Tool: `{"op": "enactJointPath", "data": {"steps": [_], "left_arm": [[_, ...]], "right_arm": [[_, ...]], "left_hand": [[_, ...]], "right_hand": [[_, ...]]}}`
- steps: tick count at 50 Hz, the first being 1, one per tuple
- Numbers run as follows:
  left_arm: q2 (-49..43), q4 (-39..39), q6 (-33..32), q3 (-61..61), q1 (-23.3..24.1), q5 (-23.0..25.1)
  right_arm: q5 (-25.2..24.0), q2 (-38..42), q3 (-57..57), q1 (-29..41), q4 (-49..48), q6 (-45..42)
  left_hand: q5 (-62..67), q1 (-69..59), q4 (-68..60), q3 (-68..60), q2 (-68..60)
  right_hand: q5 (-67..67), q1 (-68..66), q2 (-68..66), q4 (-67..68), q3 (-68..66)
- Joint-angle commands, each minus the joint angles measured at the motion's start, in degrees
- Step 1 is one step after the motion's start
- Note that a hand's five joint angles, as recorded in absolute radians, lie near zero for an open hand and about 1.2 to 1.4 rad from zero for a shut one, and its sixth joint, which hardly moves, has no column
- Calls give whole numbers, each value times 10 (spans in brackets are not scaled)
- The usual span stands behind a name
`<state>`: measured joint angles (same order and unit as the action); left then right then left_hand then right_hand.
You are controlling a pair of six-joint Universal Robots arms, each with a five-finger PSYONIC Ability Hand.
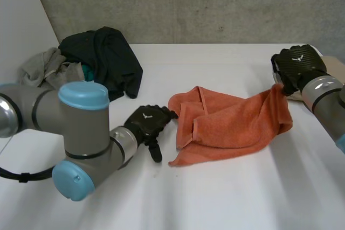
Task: Fold the laundry.
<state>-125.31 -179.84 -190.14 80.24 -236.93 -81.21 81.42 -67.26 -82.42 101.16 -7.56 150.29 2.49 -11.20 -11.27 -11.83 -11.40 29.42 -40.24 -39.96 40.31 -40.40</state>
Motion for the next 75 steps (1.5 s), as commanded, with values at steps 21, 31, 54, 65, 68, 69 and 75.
{"op": "enactJointPath", "data": {"steps": [21,31,54,65,68,69,75], "left_arm": [[81,0,33,-5,-65,-5],[77,-1,35,-7,-74,-8],[-3,38,141,-122,-30,-20],[-56,46,155,-147,9,-25],[-67,49,174,-173,9,-53],[-71,50,181,-180,9,-59],[-96,77,227,-228,21,-70]], "right_arm": [[62,149,125,222,127,86],[132,121,125,229,29,93],[8,-139,98,222,117,95],[-36,-167,105,237,134,148],[-51,-196,122,240,155,170],[-55,-204,127,240,161,175],[-87,-255,163,236,213,213]], "left_hand": [[-25,12,13,18,14],[-25,12,13,18,14],[-25,12,13,18,14],[-25,12,13,18,14],[-25,12,13,18,14],[-25,12,13,18,14],[-25,12,13,18,14]], "right_hand": [[-25,33,31,-34,35],[406,-398,-400,397,-396],[406,-398,-400,397,-396],[406,-398,-400,397,-396],[406,-398,-400,397,-396],[406,-398,-400,397,-396],[406,-398,-400,397,-396]]}}
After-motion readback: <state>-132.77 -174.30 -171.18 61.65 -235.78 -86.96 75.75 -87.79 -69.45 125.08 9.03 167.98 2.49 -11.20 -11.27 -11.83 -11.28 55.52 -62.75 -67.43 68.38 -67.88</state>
